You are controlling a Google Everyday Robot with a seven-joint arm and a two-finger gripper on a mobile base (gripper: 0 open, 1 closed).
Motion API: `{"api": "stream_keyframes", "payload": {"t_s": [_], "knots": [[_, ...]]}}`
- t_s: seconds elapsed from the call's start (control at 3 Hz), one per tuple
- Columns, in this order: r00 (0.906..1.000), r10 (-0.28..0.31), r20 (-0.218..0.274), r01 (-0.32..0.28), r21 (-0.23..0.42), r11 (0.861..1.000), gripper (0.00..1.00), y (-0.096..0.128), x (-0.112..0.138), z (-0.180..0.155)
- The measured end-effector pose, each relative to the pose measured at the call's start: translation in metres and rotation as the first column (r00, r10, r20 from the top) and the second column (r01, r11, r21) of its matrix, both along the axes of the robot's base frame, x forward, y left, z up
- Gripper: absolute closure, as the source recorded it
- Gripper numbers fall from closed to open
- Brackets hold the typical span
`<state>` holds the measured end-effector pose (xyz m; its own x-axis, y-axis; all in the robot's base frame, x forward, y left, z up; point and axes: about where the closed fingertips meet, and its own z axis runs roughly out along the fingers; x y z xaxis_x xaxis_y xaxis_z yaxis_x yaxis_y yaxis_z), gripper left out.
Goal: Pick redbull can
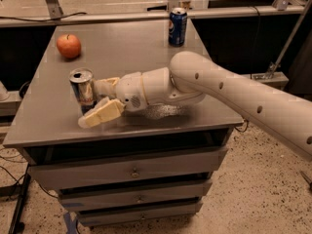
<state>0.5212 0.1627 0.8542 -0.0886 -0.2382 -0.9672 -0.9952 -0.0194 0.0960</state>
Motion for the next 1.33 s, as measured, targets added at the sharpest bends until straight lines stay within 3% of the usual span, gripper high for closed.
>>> {"api": "stream_keyframes", "payload": {"t_s": [0.67, 1.0, 1.33], "knots": [[0.9964, -0.074, 0.041, 0.071, 0.066, 0.995, 0.64, -0.005, 0.032, 0.021], [0.9903, -0.097, 0.099, 0.084, 0.125, 0.989, 0.87, -0.013, 0.047, 0.054], [0.9902, -0.095, 0.102, 0.082, 0.127, 0.989, 1.00, -0.011, 0.047, 0.056]]}}
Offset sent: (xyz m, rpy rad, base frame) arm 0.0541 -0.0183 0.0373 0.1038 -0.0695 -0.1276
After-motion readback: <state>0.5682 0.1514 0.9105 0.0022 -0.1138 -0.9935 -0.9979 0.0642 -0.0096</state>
